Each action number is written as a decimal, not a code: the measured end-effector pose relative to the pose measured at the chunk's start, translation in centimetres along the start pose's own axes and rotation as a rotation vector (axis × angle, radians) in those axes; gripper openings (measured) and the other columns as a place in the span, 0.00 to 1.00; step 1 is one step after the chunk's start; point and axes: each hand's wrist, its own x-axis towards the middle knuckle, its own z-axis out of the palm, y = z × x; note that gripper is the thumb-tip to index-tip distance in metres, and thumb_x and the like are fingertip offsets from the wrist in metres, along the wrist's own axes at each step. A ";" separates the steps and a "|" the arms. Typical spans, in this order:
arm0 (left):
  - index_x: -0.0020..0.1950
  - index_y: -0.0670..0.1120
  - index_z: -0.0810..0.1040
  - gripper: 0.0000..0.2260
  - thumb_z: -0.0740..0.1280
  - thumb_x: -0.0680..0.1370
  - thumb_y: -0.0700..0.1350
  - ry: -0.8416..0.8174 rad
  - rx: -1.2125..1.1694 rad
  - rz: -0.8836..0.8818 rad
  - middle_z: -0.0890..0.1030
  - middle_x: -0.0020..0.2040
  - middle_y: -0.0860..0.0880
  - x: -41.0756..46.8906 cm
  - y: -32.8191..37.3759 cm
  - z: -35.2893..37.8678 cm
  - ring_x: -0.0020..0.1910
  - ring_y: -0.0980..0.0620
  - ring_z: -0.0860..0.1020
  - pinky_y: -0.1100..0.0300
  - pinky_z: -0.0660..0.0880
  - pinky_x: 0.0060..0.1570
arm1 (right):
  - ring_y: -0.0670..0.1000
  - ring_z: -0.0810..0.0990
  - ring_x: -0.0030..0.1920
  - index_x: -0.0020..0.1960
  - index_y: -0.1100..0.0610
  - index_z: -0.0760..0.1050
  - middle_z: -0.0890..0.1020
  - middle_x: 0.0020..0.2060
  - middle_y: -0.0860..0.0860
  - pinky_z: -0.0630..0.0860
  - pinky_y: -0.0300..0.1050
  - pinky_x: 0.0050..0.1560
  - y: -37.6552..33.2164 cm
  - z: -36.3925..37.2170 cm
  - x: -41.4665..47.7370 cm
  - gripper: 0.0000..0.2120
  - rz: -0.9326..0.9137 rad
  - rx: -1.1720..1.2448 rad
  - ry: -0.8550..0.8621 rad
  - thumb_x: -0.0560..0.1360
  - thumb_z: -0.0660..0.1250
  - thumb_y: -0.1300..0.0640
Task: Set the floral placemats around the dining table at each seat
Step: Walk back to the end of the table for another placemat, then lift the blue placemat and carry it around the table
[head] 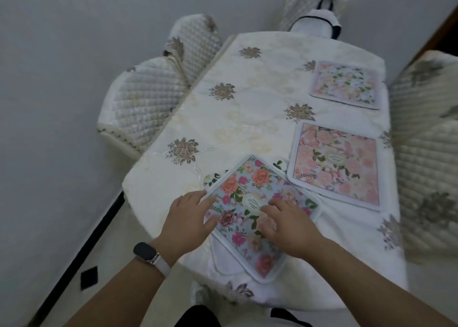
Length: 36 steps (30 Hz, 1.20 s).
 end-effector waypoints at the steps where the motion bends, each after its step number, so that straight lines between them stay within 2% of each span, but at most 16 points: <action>1: 0.65 0.53 0.77 0.23 0.57 0.75 0.60 -0.022 -0.018 0.033 0.77 0.67 0.47 0.6 -1.0 -0.2 0.66 0.46 0.73 0.47 0.68 0.63 | 0.53 0.70 0.67 0.71 0.49 0.70 0.72 0.69 0.50 0.70 0.51 0.64 -0.9 0.3 -0.1 0.24 0.040 0.006 0.007 0.79 0.56 0.42; 6: 0.70 0.53 0.72 0.24 0.56 0.76 0.59 -0.169 -0.108 0.143 0.70 0.73 0.46 3.1 -4.4 -0.4 0.71 0.46 0.65 0.49 0.62 0.67 | 0.51 0.73 0.61 0.68 0.50 0.74 0.76 0.63 0.48 0.71 0.47 0.58 -4.6 1.5 -1.3 0.19 0.244 0.094 0.083 0.80 0.59 0.44; 9: 0.71 0.51 0.71 0.21 0.60 0.79 0.55 -0.242 -0.154 0.166 0.68 0.73 0.46 4.3 -4.9 0.2 0.71 0.46 0.65 0.52 0.63 0.67 | 0.50 0.73 0.63 0.69 0.50 0.72 0.74 0.64 0.48 0.70 0.45 0.60 -5.4 2.2 -2.6 0.20 0.413 0.232 0.084 0.80 0.60 0.44; 12: 0.74 0.47 0.67 0.23 0.63 0.80 0.52 -0.349 -0.283 0.095 0.67 0.72 0.45 5.4 -4.9 1.1 0.70 0.46 0.65 0.53 0.65 0.66 | 0.52 0.73 0.64 0.69 0.54 0.72 0.73 0.67 0.51 0.68 0.44 0.60 -5.8 2.8 -3.8 0.20 0.643 0.513 0.119 0.80 0.61 0.46; 14: 0.74 0.44 0.64 0.26 0.64 0.79 0.51 -0.410 -0.356 -0.013 0.68 0.71 0.44 6.2 -4.9 1.8 0.68 0.44 0.67 0.52 0.67 0.65 | 0.50 0.74 0.57 0.67 0.55 0.72 0.74 0.65 0.52 0.69 0.43 0.55 -6.0 3.2 -4.3 0.19 0.758 0.697 0.150 0.81 0.61 0.47; 16: 0.73 0.43 0.64 0.27 0.65 0.77 0.51 -0.434 -0.397 -0.098 0.70 0.68 0.41 7.2 -5.2 2.6 0.64 0.42 0.70 0.49 0.71 0.62 | 0.51 0.74 0.56 0.67 0.55 0.72 0.73 0.62 0.52 0.68 0.43 0.53 -5.7 4.2 -4.6 0.17 0.813 0.772 0.158 0.81 0.61 0.48; 18: 0.74 0.43 0.62 0.29 0.66 0.77 0.50 -0.451 -0.403 -0.154 0.69 0.68 0.40 8.2 -5.4 3.5 0.63 0.40 0.71 0.48 0.71 0.61 | 0.54 0.74 0.62 0.67 0.54 0.71 0.71 0.65 0.54 0.70 0.44 0.56 -5.2 5.2 -4.4 0.19 0.860 0.806 0.158 0.80 0.61 0.47; 20: 0.76 0.42 0.59 0.32 0.67 0.76 0.51 -0.468 -0.401 -0.183 0.68 0.69 0.39 8.9 -5.4 4.4 0.64 0.39 0.70 0.46 0.71 0.63 | 0.55 0.75 0.62 0.69 0.53 0.70 0.71 0.67 0.54 0.75 0.50 0.60 -4.4 6.2 -4.0 0.24 0.898 0.858 0.157 0.77 0.63 0.44; 23: 0.76 0.42 0.59 0.33 0.67 0.76 0.52 -0.454 -0.370 -0.194 0.68 0.70 0.39 9.3 -5.1 5.1 0.66 0.38 0.69 0.45 0.69 0.64 | 0.55 0.76 0.62 0.71 0.53 0.67 0.71 0.67 0.53 0.76 0.56 0.62 -3.4 7.0 -3.1 0.29 0.941 0.947 0.181 0.73 0.64 0.43; 25: 0.73 0.42 0.64 0.30 0.67 0.75 0.53 -0.430 -0.284 -0.179 0.72 0.67 0.40 9.8 -4.8 5.4 0.64 0.37 0.70 0.45 0.70 0.62 | 0.57 0.76 0.60 0.71 0.55 0.67 0.71 0.65 0.54 0.76 0.57 0.61 -3.0 6.8 -2.3 0.29 0.964 0.952 0.212 0.74 0.65 0.45; 28: 0.61 0.50 0.71 0.19 0.65 0.72 0.53 -0.420 -0.250 -0.165 0.78 0.56 0.45 11.0 -3.8 5.3 0.54 0.40 0.73 0.46 0.74 0.54 | 0.57 0.77 0.57 0.69 0.56 0.67 0.72 0.62 0.55 0.76 0.59 0.59 -2.0 6.8 -1.4 0.29 1.027 1.015 0.286 0.71 0.66 0.46; 31: 0.65 0.47 0.71 0.22 0.67 0.73 0.53 -0.419 -0.315 -0.166 0.77 0.61 0.43 12.2 -2.1 5.5 0.58 0.40 0.74 0.46 0.74 0.58 | 0.59 0.75 0.60 0.70 0.57 0.67 0.69 0.64 0.56 0.74 0.60 0.62 -0.9 7.2 -1.1 0.29 1.082 1.028 0.342 0.71 0.65 0.47; 33: 0.70 0.42 0.68 0.27 0.68 0.75 0.52 -0.378 -0.378 -0.199 0.74 0.65 0.41 12.8 -0.9 5.4 0.61 0.39 0.74 0.47 0.73 0.60 | 0.57 0.76 0.59 0.70 0.57 0.67 0.71 0.64 0.56 0.77 0.58 0.59 -0.4 7.3 -1.2 0.30 1.094 1.089 0.388 0.71 0.66 0.48; 34: 0.71 0.41 0.67 0.28 0.68 0.75 0.52 -0.353 -0.413 -0.232 0.74 0.65 0.41 13.2 -0.8 5.6 0.59 0.39 0.75 0.48 0.75 0.57 | 0.56 0.78 0.56 0.69 0.56 0.67 0.73 0.62 0.55 0.79 0.56 0.56 -0.1 7.3 -1.2 0.28 1.099 1.144 0.414 0.71 0.67 0.50; 36: 0.69 0.40 0.69 0.25 0.68 0.77 0.51 -0.342 -0.483 -0.308 0.76 0.59 0.43 13.7 -0.5 5.3 0.49 0.44 0.78 0.55 0.77 0.43 | 0.50 0.80 0.47 0.61 0.54 0.67 0.77 0.52 0.51 0.79 0.48 0.44 0.5 7.1 -1.3 0.18 1.108 1.253 0.463 0.74 0.68 0.55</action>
